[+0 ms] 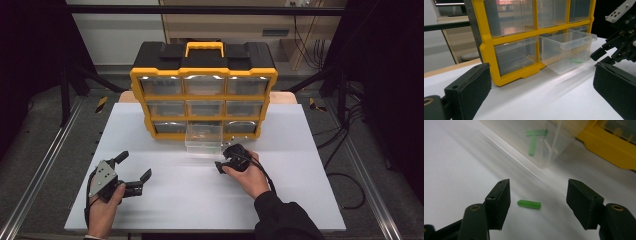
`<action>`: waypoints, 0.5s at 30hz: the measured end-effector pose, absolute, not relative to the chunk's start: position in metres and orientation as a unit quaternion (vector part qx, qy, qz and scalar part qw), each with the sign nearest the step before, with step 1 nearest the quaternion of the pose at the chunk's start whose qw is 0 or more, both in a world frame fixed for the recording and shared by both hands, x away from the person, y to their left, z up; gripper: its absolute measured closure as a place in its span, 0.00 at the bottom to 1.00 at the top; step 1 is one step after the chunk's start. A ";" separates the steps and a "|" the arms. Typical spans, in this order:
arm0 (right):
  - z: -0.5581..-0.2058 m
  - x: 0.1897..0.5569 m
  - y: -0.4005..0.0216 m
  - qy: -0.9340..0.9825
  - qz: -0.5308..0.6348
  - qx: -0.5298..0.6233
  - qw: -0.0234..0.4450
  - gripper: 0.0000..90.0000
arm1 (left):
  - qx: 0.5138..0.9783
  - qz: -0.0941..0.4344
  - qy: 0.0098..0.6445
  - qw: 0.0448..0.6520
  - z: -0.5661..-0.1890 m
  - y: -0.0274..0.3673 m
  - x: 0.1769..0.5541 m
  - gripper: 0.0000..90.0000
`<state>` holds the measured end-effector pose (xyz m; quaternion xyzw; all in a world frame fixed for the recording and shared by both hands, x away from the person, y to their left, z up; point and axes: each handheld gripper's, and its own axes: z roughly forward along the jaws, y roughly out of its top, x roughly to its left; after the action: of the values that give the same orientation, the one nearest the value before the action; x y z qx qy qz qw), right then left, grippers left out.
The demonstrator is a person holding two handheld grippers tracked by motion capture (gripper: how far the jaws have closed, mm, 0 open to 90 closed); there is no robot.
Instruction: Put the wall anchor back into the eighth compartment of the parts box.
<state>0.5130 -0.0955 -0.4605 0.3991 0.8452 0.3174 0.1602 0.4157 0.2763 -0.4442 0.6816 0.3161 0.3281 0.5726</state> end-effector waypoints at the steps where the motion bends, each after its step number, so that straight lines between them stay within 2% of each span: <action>1: -0.461 0.513 -0.095 0.845 0.315 0.402 0.158 0.41 | 0.682 0.328 0.316 0.572 -0.444 0.276 0.416 0.01; 15: -0.469 0.510 -0.088 0.839 0.313 0.424 0.136 0.56 | 0.684 0.327 0.314 0.571 -0.445 0.275 0.416 0.01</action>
<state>0.5098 -0.0877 -0.4688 0.4237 0.8389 0.3135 0.1358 0.4161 0.2753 -0.4446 0.6843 0.3142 0.3267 0.5711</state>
